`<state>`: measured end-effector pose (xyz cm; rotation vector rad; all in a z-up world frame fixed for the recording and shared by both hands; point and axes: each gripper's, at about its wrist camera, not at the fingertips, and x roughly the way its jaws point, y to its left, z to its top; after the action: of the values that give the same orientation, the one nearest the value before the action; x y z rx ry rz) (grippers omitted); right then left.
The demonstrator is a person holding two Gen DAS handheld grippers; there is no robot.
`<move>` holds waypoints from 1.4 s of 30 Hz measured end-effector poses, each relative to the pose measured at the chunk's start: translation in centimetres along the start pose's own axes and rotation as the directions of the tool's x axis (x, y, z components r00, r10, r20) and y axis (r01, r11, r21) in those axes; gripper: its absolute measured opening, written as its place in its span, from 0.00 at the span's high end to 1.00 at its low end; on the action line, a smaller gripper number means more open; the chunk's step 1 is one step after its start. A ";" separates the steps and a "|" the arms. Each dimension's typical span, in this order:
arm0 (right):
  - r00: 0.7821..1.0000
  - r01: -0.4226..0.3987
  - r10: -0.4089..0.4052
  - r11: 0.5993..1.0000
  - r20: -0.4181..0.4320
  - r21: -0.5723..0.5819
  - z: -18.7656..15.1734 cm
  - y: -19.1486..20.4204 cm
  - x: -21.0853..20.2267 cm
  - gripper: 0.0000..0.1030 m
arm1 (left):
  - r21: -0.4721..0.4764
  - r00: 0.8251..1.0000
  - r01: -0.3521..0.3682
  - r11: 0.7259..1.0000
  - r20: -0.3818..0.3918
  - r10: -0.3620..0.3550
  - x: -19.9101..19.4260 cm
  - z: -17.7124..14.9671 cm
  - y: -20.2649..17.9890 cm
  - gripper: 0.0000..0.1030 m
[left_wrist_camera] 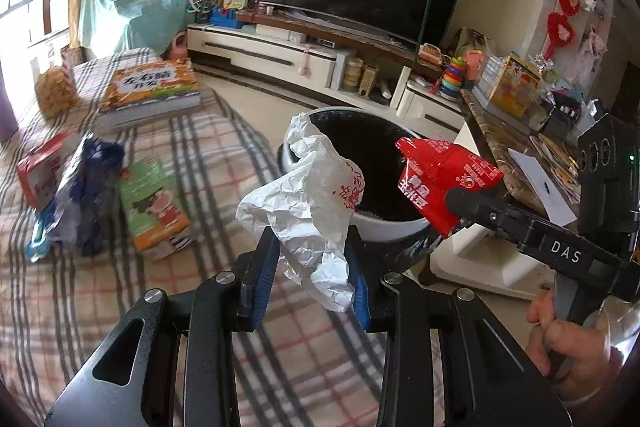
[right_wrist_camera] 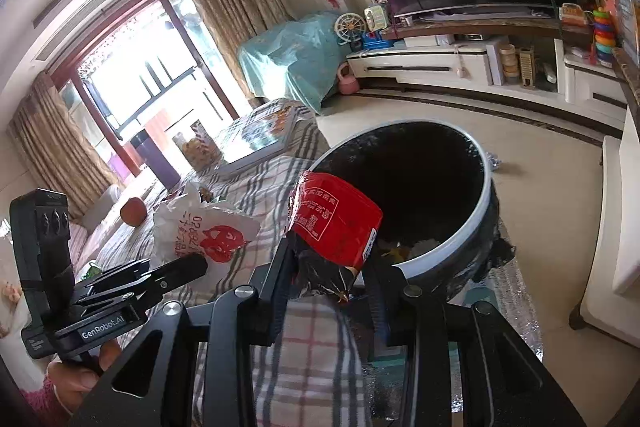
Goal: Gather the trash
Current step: 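Carry white plastic bag and red snack bag over the white bin, then open both grippers to drop the bags into the bin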
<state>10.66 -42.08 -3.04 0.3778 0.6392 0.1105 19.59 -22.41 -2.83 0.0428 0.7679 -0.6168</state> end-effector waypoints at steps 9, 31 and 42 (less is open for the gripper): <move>1.000 0.017 -0.017 1.000 0.011 0.013 1.3 -1.4 0.2 0.66 | 0.034 1.000 0.010 0.999 -0.004 -0.010 1.8 1.7 -1.9 0.69; 0.999 0.051 -0.051 0.999 -0.014 0.019 4.0 -3.9 2.0 0.64 | 0.041 0.999 0.015 0.999 -0.045 -0.013 6.3 4.6 -3.4 0.69; 0.998 0.054 -0.054 0.998 -0.040 0.020 4.4 -4.3 3.2 0.64 | 0.029 0.997 0.013 1.000 -0.078 -0.011 8.0 4.9 -3.1 0.69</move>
<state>15.78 -46.76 -3.22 0.3788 0.6891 0.0598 25.48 -30.23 -3.97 0.0892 0.8350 -0.6407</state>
